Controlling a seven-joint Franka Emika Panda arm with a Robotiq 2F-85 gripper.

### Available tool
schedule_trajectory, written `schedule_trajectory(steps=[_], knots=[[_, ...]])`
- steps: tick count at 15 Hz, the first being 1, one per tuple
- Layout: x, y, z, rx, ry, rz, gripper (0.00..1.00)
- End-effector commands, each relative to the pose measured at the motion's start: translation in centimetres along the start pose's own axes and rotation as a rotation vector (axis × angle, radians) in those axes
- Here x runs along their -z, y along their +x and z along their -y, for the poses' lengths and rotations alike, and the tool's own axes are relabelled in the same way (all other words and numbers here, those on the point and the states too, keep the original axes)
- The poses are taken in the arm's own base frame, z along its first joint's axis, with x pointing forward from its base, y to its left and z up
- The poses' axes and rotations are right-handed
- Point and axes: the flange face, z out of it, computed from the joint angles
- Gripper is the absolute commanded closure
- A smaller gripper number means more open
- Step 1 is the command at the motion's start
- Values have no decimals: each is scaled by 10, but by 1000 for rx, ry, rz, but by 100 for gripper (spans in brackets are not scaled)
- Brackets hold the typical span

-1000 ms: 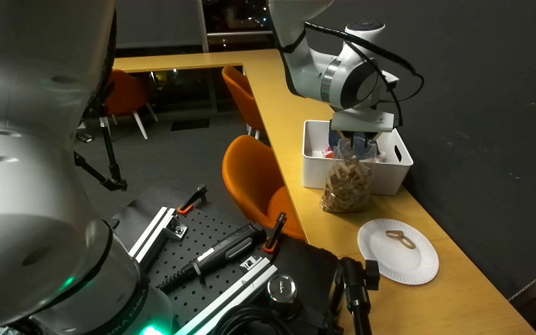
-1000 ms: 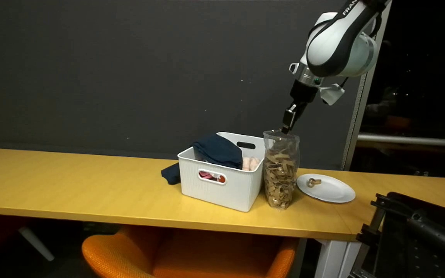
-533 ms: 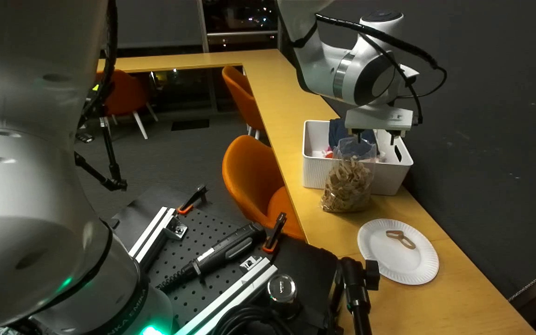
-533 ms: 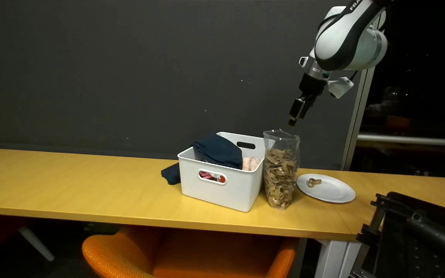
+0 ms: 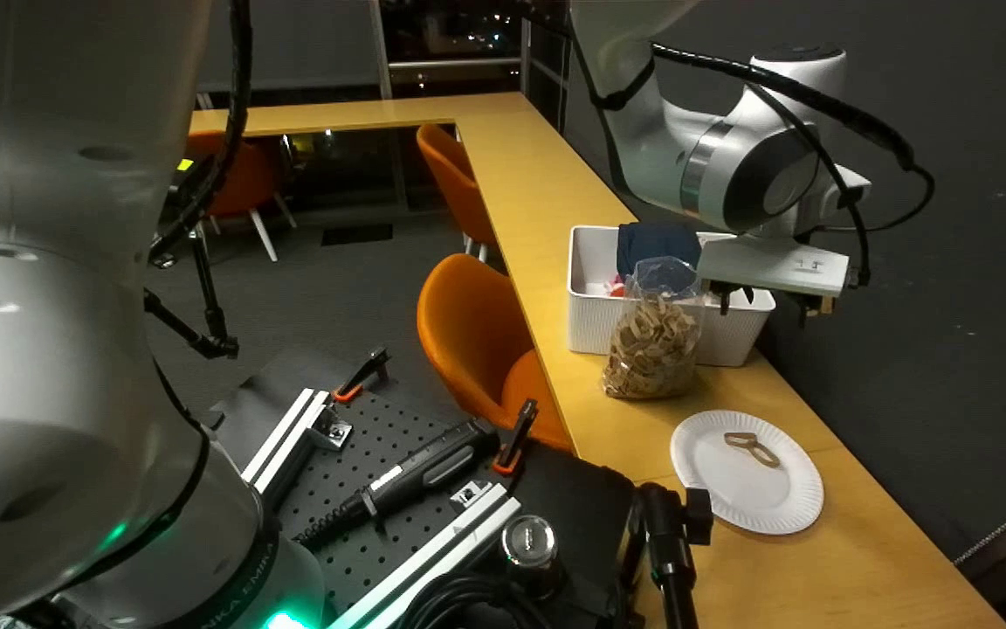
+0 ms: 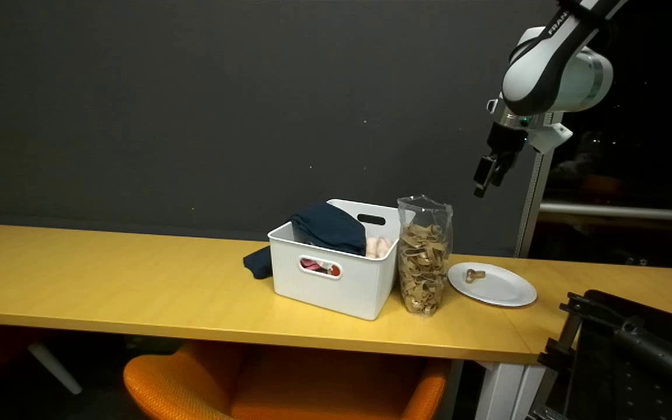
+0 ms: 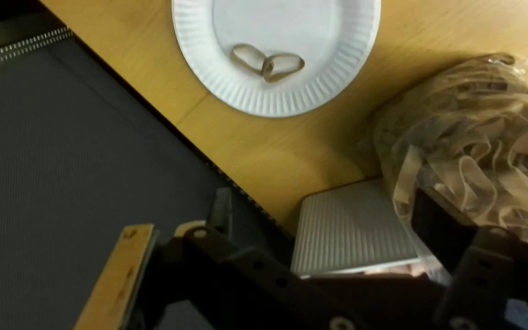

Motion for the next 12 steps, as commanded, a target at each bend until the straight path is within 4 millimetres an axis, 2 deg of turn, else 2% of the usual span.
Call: schedule_trajectory(steps=[1, 5, 9, 12], knots=[[-28, -6, -16, -94, -4, 147, 0], [-70, -12, -18, -125, 24, 219, 0], [-123, -12, 5, -92, 34, 194, 0], [-152, -15, 13, -89, 11, 150, 0]])
